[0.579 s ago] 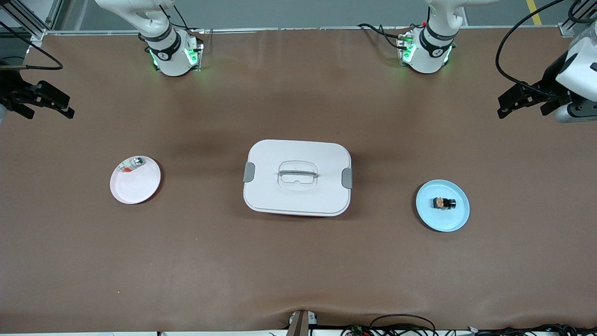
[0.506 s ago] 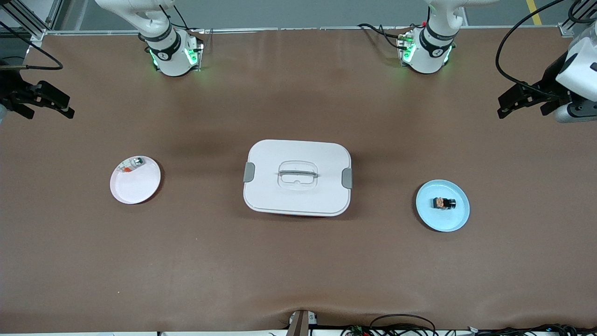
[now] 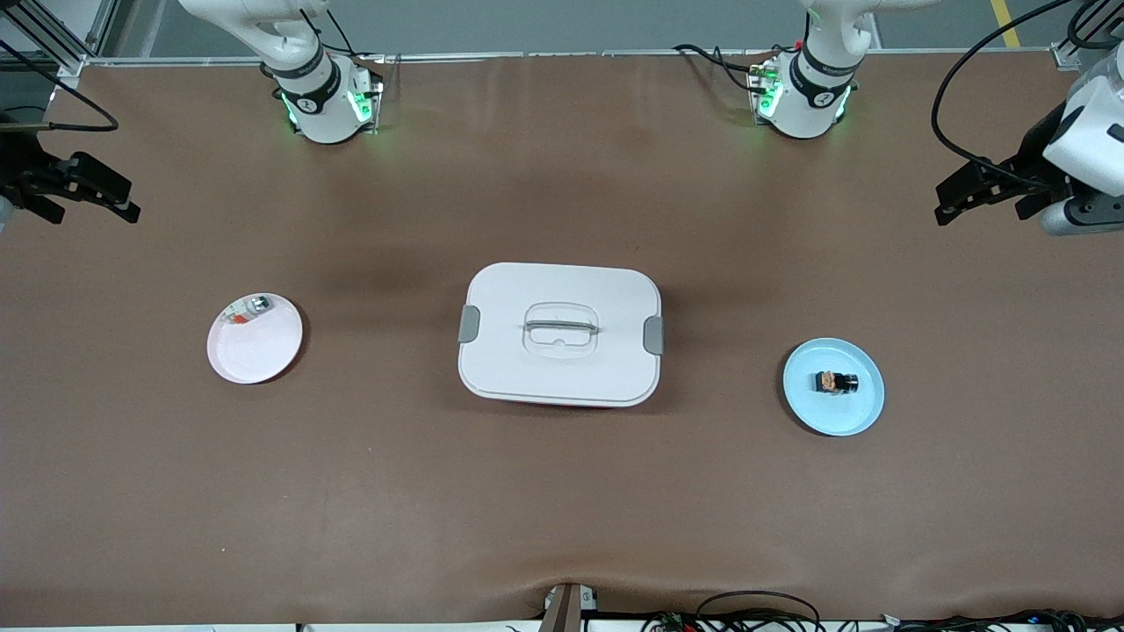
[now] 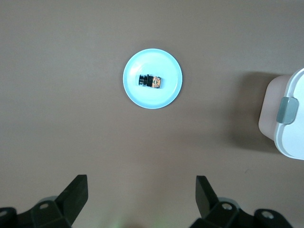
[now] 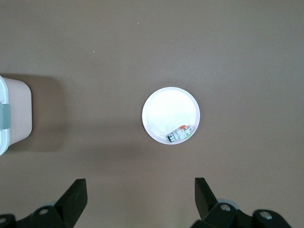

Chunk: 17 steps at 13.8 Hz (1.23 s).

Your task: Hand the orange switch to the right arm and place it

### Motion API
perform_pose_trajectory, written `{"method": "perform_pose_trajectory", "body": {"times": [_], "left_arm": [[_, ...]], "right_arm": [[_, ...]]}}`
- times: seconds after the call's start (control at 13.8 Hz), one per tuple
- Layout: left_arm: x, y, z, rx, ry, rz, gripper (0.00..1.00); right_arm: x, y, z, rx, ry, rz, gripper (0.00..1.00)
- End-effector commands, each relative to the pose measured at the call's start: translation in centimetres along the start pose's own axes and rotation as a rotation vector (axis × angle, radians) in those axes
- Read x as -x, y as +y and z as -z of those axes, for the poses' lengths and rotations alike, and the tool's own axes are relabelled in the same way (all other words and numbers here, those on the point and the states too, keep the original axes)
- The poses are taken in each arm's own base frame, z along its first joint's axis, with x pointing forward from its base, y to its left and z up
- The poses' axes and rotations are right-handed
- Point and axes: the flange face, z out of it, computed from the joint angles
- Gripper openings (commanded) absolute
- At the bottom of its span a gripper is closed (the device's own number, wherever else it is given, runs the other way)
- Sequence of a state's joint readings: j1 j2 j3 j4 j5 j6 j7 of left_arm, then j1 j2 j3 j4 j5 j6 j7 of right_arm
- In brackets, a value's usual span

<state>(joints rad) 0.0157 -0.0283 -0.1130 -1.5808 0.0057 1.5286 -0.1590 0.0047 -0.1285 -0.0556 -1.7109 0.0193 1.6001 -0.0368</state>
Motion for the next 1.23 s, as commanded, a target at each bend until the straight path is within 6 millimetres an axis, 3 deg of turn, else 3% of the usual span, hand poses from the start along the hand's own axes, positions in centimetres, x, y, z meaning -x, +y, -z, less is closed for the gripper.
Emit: {"method": "perform_pose_trajectory", "body": {"times": [0.0,0.22,0.36,0.8,1.16], "left_arm": [[-2.0,0.0,-1.9,-0.001,-0.033,-0.018,1.0],[-3.0,0.0,-5.2,-0.001,-0.02,-0.043,1.0],[-3.4,-1.1,-7.6,-0.029,-0.006,-0.039,1.0],[-4.3,-0.8,-16.3,-0.043,0.092,-0.088,1.0],[-7.6,-0.2,-25.0,-0.032,0.113,-0.111,1.0]], "right_arm": [[0.3,0.0,0.5,0.016,0.009,0.012,1.0],[0.3,-0.2,0.5,0.016,0.009,0.018,1.0],[0.3,-0.2,0.5,0.016,0.009,0.016,1.0],[0.3,-0.3,0.5,0.016,0.009,0.019,1.0],[0.3,-0.2,0.5,0.017,0.011,0.018,1.0]]}}
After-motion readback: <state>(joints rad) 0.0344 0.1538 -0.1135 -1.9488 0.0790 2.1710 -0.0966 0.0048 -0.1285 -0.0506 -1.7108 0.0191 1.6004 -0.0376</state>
